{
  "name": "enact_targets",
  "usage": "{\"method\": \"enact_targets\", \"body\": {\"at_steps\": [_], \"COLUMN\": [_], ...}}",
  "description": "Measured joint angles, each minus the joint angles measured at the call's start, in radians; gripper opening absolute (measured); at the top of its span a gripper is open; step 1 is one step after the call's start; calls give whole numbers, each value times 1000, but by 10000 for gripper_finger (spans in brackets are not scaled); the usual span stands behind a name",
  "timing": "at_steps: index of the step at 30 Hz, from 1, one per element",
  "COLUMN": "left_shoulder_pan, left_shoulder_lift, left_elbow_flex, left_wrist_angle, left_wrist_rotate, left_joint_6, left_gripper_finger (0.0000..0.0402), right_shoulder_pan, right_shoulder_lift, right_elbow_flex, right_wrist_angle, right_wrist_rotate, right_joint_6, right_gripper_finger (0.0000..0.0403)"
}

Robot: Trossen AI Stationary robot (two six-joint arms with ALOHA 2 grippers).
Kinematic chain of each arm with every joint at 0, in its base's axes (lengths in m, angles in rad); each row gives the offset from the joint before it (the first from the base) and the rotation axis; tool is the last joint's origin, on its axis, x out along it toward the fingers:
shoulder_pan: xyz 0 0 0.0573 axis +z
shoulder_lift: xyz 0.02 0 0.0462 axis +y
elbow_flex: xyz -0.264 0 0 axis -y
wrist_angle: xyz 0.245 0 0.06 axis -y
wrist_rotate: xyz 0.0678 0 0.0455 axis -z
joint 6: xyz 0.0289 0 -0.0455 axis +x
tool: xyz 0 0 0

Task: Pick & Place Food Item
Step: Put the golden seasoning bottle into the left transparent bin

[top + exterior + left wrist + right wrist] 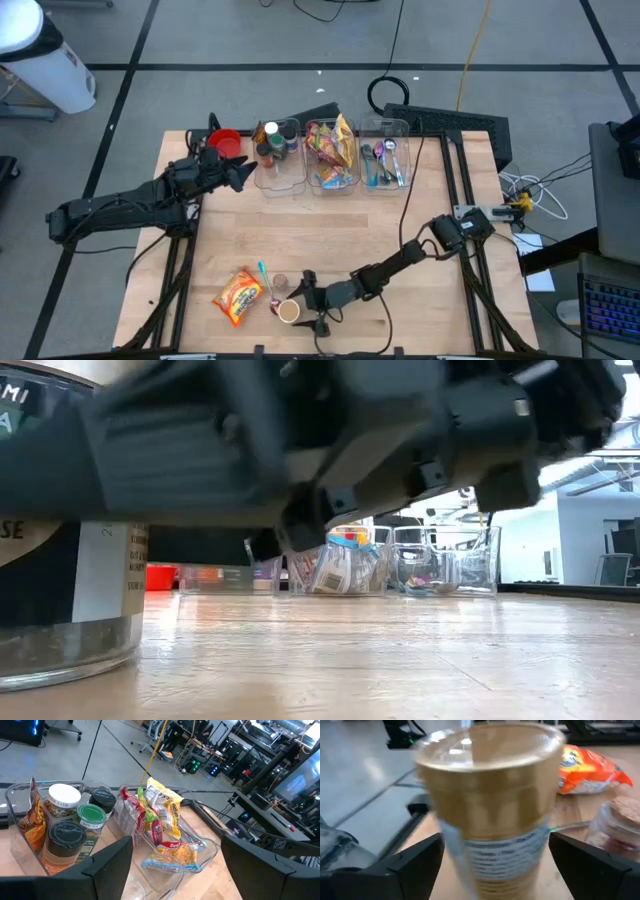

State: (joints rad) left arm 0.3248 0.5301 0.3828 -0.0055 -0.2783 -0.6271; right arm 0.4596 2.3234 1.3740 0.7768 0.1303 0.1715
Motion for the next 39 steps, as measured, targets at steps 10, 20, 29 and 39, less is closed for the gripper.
{"method": "enact_targets", "body": {"at_steps": [10, 20, 29, 39], "left_shoulder_pan": [0, 0, -124, -368], "left_shoulder_lift": [0, 3, 231, 651], "left_elbow_flex": [0, 4, 341, 654], "left_wrist_angle": [-7, 63, -311, -619], "left_wrist_rotate": [0, 286, 506, 412], "left_joint_6": [-10, -64, 159, 495], "left_gripper_finger": [310, 310, 310, 310], "right_shoulder_pan": [-11, -22, -72, -202], "right_shoulder_lift": [-4, -114, -347, -385], "right_elbow_flex": [8, 7, 6, -89], "right_wrist_angle": [-22, -160, -626, -616], "right_wrist_rotate": [0, 3, 211, 233], "right_joint_6": [-7, -31, -26, 30], "right_gripper_finger": [264, 264, 264, 264]}}
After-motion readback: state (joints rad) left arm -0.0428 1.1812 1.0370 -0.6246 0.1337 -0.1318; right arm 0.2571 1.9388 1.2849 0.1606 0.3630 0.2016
